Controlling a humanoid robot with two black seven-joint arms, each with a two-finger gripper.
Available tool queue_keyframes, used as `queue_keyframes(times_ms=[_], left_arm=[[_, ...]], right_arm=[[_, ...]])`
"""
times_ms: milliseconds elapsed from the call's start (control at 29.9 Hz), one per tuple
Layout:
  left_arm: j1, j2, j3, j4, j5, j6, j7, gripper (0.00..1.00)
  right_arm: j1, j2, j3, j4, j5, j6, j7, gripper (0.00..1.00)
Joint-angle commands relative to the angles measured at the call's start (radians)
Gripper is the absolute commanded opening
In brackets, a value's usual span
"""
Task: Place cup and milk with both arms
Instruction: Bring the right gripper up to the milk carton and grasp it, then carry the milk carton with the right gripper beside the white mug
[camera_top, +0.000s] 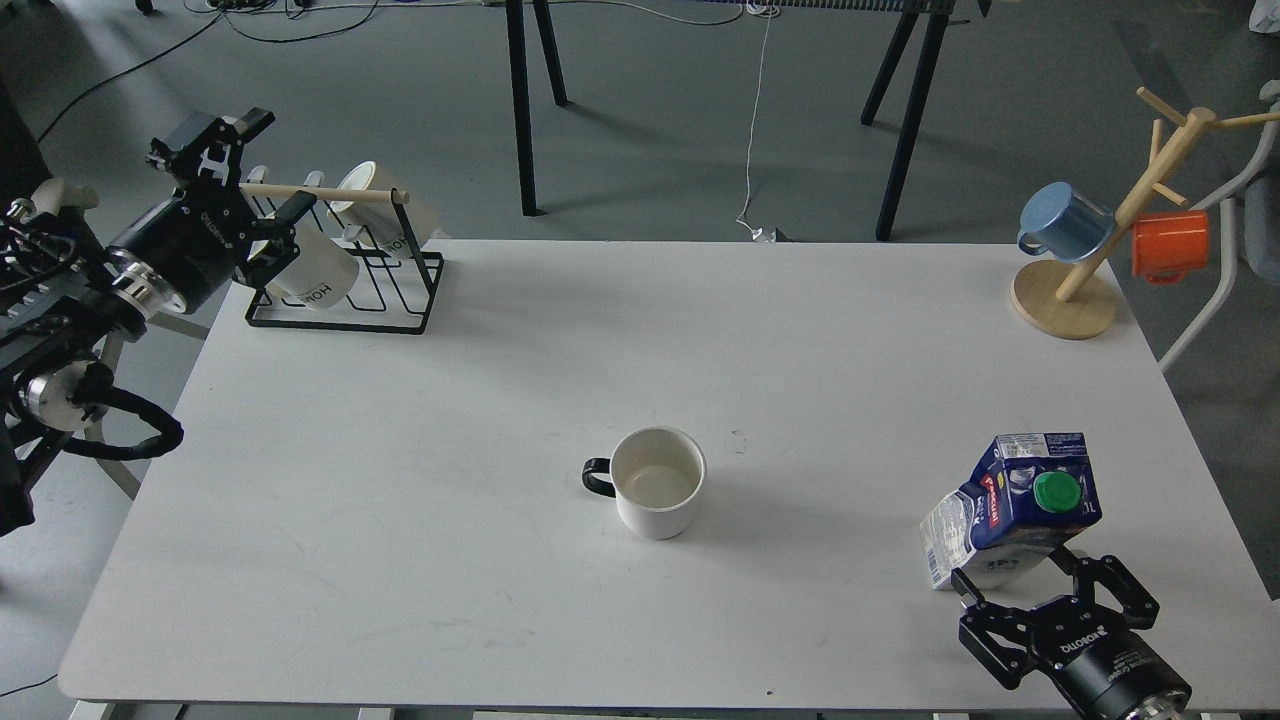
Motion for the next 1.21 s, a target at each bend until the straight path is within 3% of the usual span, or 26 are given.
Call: queue_keyframes(times_ms=[0,636,1172], left_arm=[[0.010,-0.001,0.000,0.000,0.000,0.000,0.000,0.96],[0.025,-0.031,0.003,0.041,0.001,0.000,0.000,0.97],[0.027,-0.044,0.003,0.048,0.001,0.000,0.000,0.97]], right_arm=[[0.006,0.032,0.003,-0.001,-0.018,0.000,0.000,1.00],[0.012,0.086,0.055,-0.015,-0.027,0.000,0.054,1.00],[0.012,0.148,0.051,-0.047,-0.030,0.000,0.060,1.00]])
